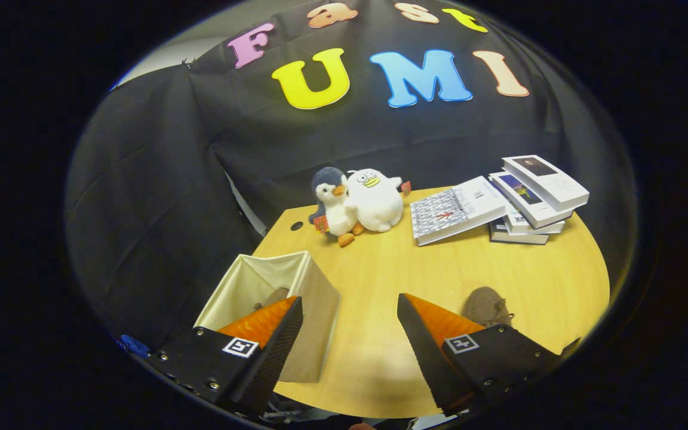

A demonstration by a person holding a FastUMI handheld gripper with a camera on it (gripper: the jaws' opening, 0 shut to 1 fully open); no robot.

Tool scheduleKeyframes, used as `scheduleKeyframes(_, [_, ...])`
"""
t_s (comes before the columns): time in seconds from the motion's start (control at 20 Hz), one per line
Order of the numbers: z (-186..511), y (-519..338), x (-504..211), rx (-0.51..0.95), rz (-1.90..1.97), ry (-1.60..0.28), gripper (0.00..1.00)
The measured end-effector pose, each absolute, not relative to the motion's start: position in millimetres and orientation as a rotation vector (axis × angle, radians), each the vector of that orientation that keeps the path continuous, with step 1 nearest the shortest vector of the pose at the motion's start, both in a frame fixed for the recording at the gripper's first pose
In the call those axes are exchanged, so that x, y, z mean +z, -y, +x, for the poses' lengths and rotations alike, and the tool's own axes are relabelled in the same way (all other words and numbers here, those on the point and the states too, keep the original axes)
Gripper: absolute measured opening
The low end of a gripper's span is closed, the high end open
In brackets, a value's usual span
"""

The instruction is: Open the storage box then place both shoes into the box .Put the left shoe in first, then the right shoe, with the right side of both shoes facing outward in a uniform manner.

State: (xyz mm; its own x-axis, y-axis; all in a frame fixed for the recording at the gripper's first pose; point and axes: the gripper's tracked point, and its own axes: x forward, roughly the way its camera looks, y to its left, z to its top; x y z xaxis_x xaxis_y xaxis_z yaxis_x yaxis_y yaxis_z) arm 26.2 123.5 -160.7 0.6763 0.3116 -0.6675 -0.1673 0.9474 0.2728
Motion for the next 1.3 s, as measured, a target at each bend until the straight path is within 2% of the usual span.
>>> scheduleKeyframes(0.55, [4.5, -2.6, -202.2, 0.171, 0.053, -0.835, 0.98])
scheduleKeyframes(1.3, [-14.9, 73.7, -314.0, 0.139, 0.025, -1.056, 0.98])
